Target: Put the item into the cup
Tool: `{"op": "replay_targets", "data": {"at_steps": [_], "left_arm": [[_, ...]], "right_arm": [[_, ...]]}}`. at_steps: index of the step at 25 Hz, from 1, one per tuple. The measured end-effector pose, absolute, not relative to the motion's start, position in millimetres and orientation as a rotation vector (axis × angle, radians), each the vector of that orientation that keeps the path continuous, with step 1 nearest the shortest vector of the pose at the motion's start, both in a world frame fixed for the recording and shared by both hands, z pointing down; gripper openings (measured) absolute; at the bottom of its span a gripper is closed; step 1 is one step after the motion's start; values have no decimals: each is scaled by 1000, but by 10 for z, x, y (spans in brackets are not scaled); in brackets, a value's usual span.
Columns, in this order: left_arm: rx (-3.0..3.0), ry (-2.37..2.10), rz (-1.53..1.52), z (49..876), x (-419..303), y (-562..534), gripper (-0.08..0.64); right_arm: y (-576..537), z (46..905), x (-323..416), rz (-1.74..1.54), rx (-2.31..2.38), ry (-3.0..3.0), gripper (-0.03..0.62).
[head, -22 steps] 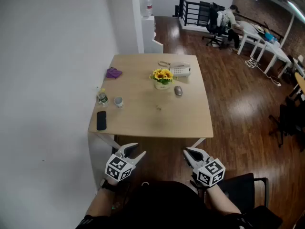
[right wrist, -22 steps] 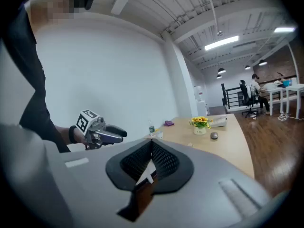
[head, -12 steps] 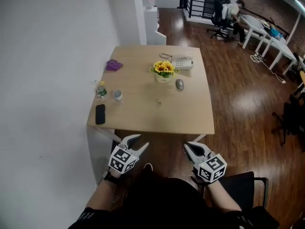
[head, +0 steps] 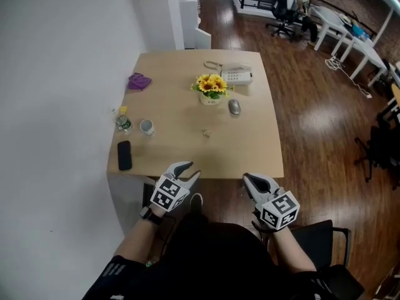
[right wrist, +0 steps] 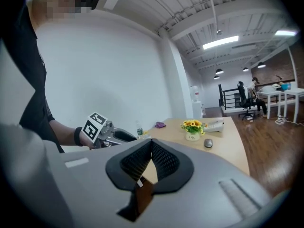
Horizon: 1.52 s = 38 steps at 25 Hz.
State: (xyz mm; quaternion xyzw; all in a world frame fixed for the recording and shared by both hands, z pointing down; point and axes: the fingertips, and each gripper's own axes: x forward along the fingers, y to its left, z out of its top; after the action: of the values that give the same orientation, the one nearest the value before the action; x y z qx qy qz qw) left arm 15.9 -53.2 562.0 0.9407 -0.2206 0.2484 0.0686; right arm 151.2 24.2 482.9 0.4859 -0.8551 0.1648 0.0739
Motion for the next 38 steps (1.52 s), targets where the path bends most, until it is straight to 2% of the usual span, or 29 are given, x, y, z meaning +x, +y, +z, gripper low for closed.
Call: {"op": "replay_targets", "data": {"at_steps": [16,26,32,38], "left_arm": [[2872,-364,1059,6440,831,-2167,144],[2766,-318,1426,7315,1119,-2526,121],[2688,-329,1486,7576,1193,-2670,118],[2638,-324,1523,7709,1254,-2746,72]], "right_arm": [[-1143,4997,1546,598,1647,-2412,9],[-1438,5316,1577,688,1536,-2396,9],[-1444,5383,1604,712,1483,-2408,9],[-1440,5433,1676,739,1468,-2402,9]]}}
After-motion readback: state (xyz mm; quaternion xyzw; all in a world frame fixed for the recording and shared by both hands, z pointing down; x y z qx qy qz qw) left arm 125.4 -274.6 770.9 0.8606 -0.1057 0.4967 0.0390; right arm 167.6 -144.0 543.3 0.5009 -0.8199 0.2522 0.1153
